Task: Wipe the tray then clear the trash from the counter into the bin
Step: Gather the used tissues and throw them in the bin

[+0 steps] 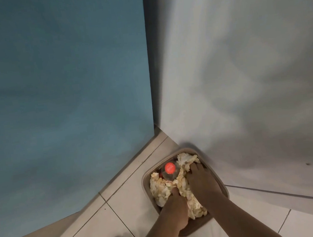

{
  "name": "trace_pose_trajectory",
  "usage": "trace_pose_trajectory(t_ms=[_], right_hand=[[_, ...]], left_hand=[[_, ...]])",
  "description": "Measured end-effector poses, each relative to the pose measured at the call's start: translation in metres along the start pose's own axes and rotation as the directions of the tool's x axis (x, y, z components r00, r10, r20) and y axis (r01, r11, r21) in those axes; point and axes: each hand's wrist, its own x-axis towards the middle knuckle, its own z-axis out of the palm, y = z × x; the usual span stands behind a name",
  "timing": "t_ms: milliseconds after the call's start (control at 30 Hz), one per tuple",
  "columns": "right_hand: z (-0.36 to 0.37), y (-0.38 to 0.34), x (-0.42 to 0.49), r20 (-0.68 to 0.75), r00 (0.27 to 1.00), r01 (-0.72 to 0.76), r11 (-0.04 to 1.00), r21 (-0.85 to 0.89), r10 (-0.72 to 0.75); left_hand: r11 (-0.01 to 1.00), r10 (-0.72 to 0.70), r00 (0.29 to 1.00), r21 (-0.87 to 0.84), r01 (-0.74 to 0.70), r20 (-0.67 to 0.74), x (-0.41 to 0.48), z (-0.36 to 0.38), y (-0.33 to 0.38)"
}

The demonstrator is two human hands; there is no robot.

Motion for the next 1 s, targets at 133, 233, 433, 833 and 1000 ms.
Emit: trace_pose_trajectory(t_ms=[133, 233, 433, 833, 1000], right_hand=[[-0.014, 0.002, -0.019, -0.054, 0.998, -0.001, 0.989, 0.146, 0.009], [-0.031, 0.007, -0.038, 0.053, 0.999, -0.005, 0.976, 0.218, -0.007], [-0.119, -0.006, -0.084, 0.125, 0.991, 0.018, 0.97, 0.241, -0.05], [-0.418, -0.095, -0.223, -0.453, 0.891, 0.347, 0.684, 0.641, -0.028], [-0.527, -0.158, -0.259, -0.607, 0.778, 0.583, 0.545, 0.603, -0.16]], left_hand=[[0.995, 0.016, 0.999, -0.103, -0.011, 0.042, -0.027, -0.018, 0.002], [0.987, -0.002, 1.0, -0.162, 0.005, 0.013, -0.055, -0.034, 0.002], [0.966, -0.096, 0.979, -0.253, 0.049, -0.177, -0.131, -0.081, 0.025], [0.923, -0.208, 0.684, -0.372, -0.098, -0.699, -0.414, -0.235, 0.051], [0.866, -0.288, 0.536, -0.455, -0.21, -0.794, -0.54, -0.272, 0.027]])
